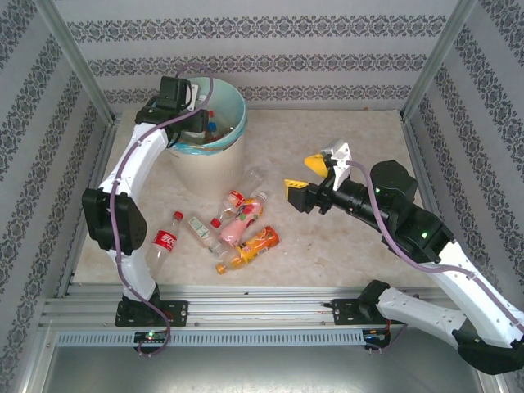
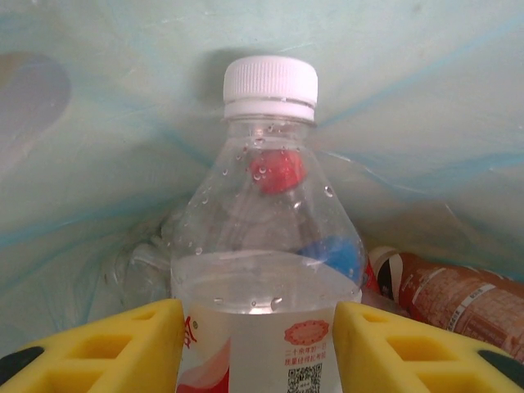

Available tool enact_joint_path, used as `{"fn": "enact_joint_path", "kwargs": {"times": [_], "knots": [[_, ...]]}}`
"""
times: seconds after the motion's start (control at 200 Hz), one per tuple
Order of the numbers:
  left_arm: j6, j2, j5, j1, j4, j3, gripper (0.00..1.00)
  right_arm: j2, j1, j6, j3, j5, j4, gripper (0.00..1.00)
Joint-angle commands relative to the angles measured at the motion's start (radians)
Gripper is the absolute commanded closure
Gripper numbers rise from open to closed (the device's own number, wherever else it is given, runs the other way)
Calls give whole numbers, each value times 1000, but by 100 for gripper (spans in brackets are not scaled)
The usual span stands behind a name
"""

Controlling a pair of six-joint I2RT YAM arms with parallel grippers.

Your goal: Put the plastic bottles in the bin

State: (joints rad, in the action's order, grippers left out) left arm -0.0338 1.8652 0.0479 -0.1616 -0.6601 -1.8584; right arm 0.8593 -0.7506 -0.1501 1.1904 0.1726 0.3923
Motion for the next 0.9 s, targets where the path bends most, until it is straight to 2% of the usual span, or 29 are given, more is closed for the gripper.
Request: {"fn": "enact_joint_path", "kwargs": {"times": [0.0, 0.18, 0.33, 0.37, 0.59, 0.894], "knots": [[0, 52, -19, 17, -142, -75, 48, 5, -7, 10, 3, 4, -1, 20], [-1, 123, -9, 21, -213, -167, 51, 11, -7, 14, 8, 6, 0, 20], [-13, 128, 6, 21, -216, -168, 51, 1, -8, 13, 2, -2, 6, 20], [-18, 120, 9, 21, -207, -169, 49, 0, -9, 13, 1, -5, 8, 20], [-48, 39, 56, 21, -127, -212, 19, 19, -9, 6, 25, -10, 18, 20], [-76, -96, 122, 21, -76, -267, 15, 77, -7, -5, 68, -37, 76, 19]]}}
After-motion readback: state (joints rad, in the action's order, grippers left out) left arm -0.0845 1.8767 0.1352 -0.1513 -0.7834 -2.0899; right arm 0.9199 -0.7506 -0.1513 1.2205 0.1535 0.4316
